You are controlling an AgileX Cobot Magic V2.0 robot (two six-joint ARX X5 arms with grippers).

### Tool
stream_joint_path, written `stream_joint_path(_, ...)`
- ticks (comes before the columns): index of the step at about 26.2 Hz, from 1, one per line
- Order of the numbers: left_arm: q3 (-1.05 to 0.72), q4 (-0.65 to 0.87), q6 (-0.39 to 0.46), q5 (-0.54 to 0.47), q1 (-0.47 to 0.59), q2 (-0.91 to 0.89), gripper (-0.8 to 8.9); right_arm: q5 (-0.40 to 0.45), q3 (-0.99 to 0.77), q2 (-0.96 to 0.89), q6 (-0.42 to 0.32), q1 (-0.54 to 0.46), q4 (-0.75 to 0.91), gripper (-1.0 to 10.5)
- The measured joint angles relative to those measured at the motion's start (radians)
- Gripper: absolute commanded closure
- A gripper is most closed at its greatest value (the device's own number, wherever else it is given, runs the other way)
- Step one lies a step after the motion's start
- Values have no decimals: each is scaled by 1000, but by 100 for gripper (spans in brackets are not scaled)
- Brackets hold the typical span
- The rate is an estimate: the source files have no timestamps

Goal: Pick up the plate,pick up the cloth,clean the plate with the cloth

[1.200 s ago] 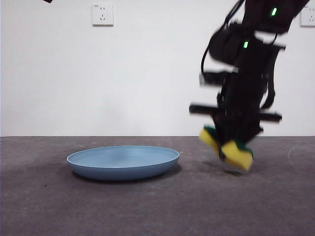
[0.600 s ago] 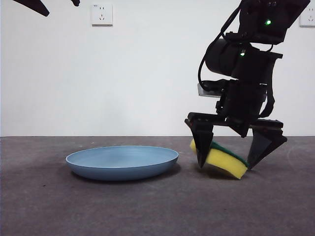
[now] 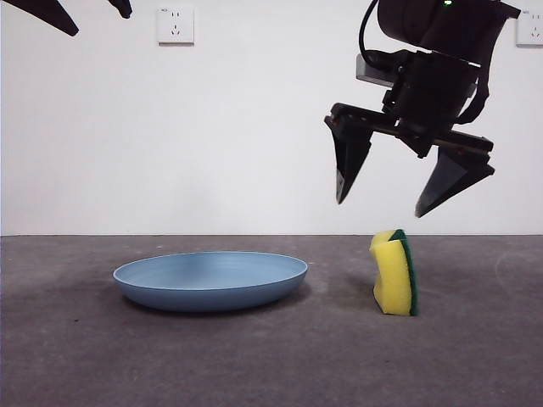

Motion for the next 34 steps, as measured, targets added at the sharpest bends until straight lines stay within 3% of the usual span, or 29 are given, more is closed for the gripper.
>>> stream_joint_path(2,0,-3,0,0,0,0,409,-62,0,-4,10,0,-27,412)
stream_joint_path(3,0,-2,0,0,0,0,412,-95,0,-14,11,0,-33,494)
stream_joint_path(4,0,5,0,0,0,0,482,-135,0,-39,11,0,-35,718)
stream_joint_path(5,0,24,1,0,0,0,625,-152,0,-70,10,1,-35,894)
stream_joint_path(6,0,48,6,0,0,0,852,-154,0,-115,4,1,-34,951)
stream_joint_path(10,0,49,27,0,0,0,821,-146,0,-302,-34,1,-31,957)
stream_joint_path(13,0,52,28,0,0,-15,821,-49,0,-451,-93,1,-28,957)
stream_joint_path(19,-31,124,53,5,0,-214,821,6,-9,-695,-141,0,-26,957)
stream_joint_path(23,-204,227,57,5,-5,-393,821,6,-92,-830,-152,0,-20,957)
stream_joint_path(27,-409,266,50,3,-5,-545,821,60,-221,-942,-155,0,-6,957)
stream_joint_path(34,-659,342,-17,0,-5,-784,816,84,-399,-1070,-153,0,-2,947)
